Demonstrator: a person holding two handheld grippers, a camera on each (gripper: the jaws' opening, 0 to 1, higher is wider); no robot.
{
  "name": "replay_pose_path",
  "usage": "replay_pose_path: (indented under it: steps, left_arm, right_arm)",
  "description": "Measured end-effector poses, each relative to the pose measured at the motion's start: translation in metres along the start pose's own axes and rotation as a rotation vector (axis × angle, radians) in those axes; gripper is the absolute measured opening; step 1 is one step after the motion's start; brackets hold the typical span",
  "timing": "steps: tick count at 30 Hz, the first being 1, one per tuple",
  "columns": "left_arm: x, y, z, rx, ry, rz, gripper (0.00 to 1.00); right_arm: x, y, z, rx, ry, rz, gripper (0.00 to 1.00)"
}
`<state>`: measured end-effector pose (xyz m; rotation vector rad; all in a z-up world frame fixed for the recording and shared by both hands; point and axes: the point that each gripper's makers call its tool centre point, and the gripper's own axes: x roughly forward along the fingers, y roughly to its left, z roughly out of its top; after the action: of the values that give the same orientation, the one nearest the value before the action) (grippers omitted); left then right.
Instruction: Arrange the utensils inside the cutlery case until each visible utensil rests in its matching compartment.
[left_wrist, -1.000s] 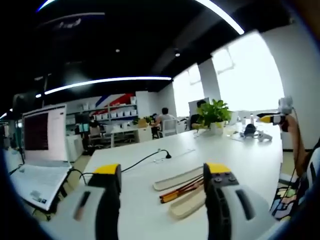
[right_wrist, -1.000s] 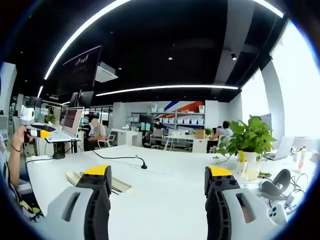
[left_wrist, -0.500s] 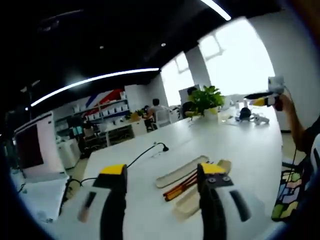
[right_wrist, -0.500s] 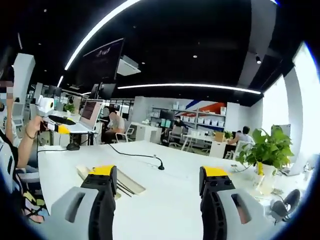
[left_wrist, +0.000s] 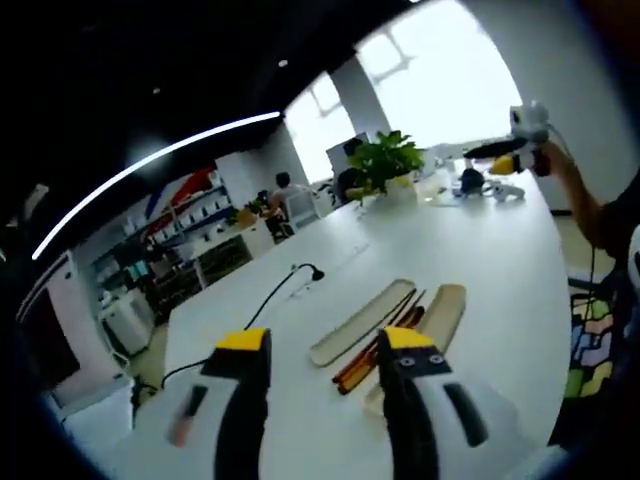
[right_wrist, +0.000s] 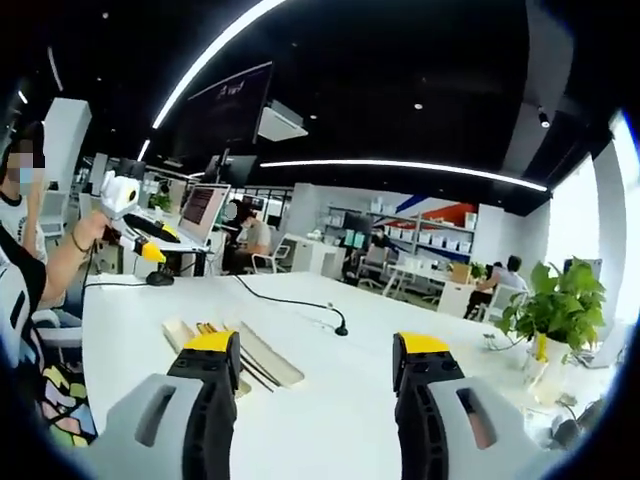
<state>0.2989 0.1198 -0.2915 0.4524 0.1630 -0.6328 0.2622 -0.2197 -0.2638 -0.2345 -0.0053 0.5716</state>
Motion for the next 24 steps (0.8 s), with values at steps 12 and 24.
replay_pose_path:
  steps: [12, 24]
  left_arm:
    - [0.035, 0.000, -0.019, 0.095, 0.100, 0.009, 0.45]
    - [0.068, -0.002, -0.045, 0.051, 0.227, -0.074, 0.43]
  right_arm:
    - [0.026, -0.002, -0.010, -0.031, 0.052, 0.039, 0.54]
    - [0.048, -0.008, -0.016, -0.156, 0.120, 0.092, 0.45]
